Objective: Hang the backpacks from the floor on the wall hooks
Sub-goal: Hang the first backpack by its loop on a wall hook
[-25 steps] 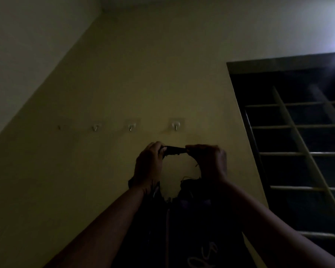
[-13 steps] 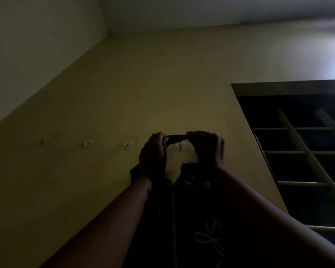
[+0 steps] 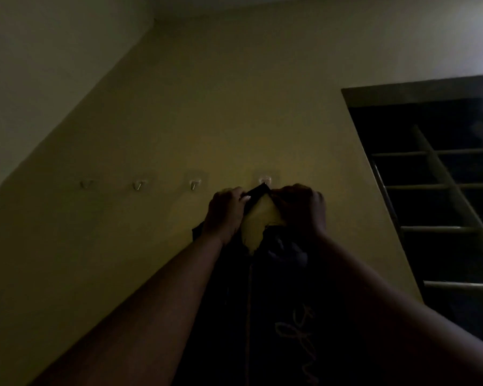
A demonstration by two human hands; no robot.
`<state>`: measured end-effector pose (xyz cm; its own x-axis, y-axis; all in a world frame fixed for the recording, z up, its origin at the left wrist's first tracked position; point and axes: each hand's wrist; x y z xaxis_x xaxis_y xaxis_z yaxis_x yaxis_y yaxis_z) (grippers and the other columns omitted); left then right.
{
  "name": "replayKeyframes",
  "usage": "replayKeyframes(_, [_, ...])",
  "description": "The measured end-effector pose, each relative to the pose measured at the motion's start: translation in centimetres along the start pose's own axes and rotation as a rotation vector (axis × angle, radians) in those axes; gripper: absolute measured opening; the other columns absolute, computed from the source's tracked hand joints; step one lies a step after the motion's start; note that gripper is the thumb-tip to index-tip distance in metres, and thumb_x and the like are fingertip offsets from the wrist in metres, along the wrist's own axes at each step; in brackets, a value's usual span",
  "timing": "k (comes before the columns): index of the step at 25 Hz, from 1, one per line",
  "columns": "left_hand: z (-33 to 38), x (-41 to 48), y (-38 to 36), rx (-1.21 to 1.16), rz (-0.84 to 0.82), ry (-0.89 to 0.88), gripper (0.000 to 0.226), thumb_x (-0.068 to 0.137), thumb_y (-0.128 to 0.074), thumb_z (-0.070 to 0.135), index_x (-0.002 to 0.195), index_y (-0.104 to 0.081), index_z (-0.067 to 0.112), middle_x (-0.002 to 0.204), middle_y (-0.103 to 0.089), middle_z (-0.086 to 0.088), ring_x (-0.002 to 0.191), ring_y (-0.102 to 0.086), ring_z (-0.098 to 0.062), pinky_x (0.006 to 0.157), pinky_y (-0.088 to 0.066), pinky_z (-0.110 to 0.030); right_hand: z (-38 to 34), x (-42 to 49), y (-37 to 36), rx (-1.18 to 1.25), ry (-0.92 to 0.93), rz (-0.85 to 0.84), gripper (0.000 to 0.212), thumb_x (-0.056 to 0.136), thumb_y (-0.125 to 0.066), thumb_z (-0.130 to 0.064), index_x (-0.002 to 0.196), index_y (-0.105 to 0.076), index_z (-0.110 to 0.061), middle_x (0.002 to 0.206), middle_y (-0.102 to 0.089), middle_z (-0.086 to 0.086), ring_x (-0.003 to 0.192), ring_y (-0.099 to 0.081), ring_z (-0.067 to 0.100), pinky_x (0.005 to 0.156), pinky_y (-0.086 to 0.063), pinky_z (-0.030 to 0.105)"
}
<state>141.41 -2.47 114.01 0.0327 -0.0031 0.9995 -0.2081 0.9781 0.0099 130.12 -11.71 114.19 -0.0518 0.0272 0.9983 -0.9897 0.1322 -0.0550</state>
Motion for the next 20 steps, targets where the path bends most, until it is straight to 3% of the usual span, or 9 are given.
replayKeyframes(4, [1.4, -1.6, 3.1, -0.183, -0.12, 0.17, 0.034, 0.093, -0.051, 0.025, 0.118, -0.064, 0.005, 0.122, -0.066, -0.014, 0.114, -0.059, -0.026, 0.085, -0.041, -0.021, -0.8, -1.1, 1.1, 0.107, -0.159, -0.147, 0.03, 0.091, -0.053, -0.028, 0.114, -0.067, -0.015, 0.114, -0.068, 0.012, 0.104, -0.063, 0.026, 0.084, -0.043, 0.027])
replayKeyframes(8, [3.7, -4.8, 5.0, -0.284, -0.144, 0.367, 0.04, 0.094, -0.047, 0.036, 0.125, -0.059, 0.014, 0.122, -0.066, -0.012, 0.111, -0.062, -0.029, 0.085, -0.049, -0.027, -1.9, -3.9, 3.0, 0.379, -0.364, -0.23, 0.034, 0.091, -0.052, -0.032, 0.119, -0.063, -0.015, 0.117, -0.068, 0.012, 0.106, -0.064, 0.025, 0.087, -0.049, 0.029])
replayKeyframes(11, [5.8, -7.1, 6.3, -0.337, -0.077, 0.51, 0.043, 0.094, -0.043, 0.041, 0.125, -0.059, 0.015, 0.113, -0.068, -0.013, 0.102, -0.063, -0.029, 0.066, -0.044, -0.024, -3.1, -6.3, 5.3, 0.53, -0.476, -0.208, 0.038, 0.09, -0.052, -0.037, 0.122, -0.059, -0.017, 0.12, -0.066, 0.011, 0.107, -0.063, 0.024, 0.089, -0.05, 0.031])
replayKeyframes(16, [10.7, -13.3, 9.9, -0.413, -0.003, 0.635, 0.042, 0.096, -0.039, 0.039, 0.128, -0.055, 0.016, 0.13, -0.06, -0.007, 0.114, -0.056, -0.023, 0.077, -0.039, -0.024, -5.7, -11.4, 11.6, 0.691, -0.634, -0.278, 0.041, 0.094, -0.044, -0.038, 0.126, -0.055, -0.015, 0.124, -0.061, 0.01, 0.102, -0.056, 0.016, 0.084, -0.045, 0.027])
replayKeyframes(20, [13.8, -19.9, 14.2, -0.543, -0.11, 0.736, 0.041, 0.097, -0.039, 0.038, 0.131, -0.051, 0.019, 0.138, -0.052, -0.004, 0.123, -0.05, -0.022, 0.087, -0.038, -0.024, -8.1, -17.3, 17.2, 0.863, -0.801, -0.377, 0.046, 0.094, -0.043, -0.04, 0.131, -0.049, -0.013, 0.135, -0.053, 0.008, 0.122, -0.05, 0.022, 0.095, -0.041, 0.031])
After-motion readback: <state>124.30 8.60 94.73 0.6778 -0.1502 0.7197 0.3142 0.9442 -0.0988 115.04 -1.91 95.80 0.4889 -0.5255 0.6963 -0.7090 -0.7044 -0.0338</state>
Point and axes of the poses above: each hand's wrist, its own x-axis towards the middle knuckle, its own y-axis out of the back of the hand, z = x × y
